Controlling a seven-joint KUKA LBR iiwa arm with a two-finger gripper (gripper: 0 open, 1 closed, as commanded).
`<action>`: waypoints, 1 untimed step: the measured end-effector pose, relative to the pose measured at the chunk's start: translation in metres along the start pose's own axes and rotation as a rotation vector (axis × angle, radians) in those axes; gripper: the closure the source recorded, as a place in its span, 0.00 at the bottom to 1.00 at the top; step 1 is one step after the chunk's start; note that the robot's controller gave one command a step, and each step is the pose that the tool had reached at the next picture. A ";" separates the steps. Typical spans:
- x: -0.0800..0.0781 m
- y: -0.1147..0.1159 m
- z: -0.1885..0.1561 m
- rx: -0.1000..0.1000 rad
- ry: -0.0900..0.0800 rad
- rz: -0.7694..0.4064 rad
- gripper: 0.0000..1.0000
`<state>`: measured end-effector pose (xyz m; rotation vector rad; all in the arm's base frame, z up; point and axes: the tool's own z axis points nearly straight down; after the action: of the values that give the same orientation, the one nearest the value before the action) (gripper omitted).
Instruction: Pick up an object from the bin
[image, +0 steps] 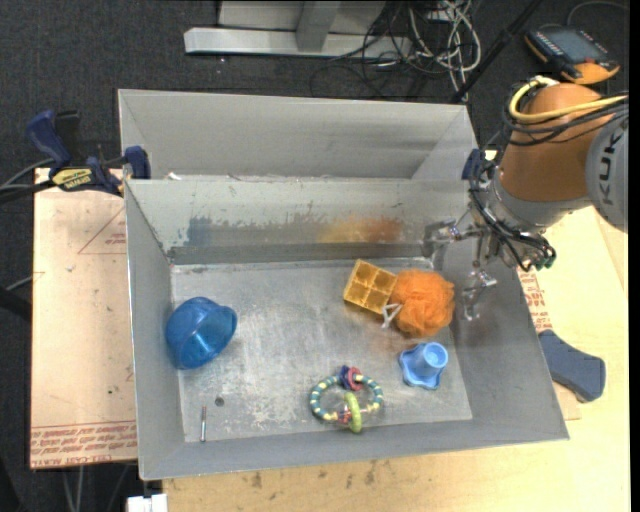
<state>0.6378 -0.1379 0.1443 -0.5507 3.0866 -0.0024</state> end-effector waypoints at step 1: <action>0.022 0.016 0.070 -0.001 0.002 -0.037 1.00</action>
Offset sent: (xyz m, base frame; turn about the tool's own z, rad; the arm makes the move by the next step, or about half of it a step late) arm 0.0000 0.0000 0.0000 0.0000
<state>0.6123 -0.1304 0.0746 -0.6083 3.0780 -0.0010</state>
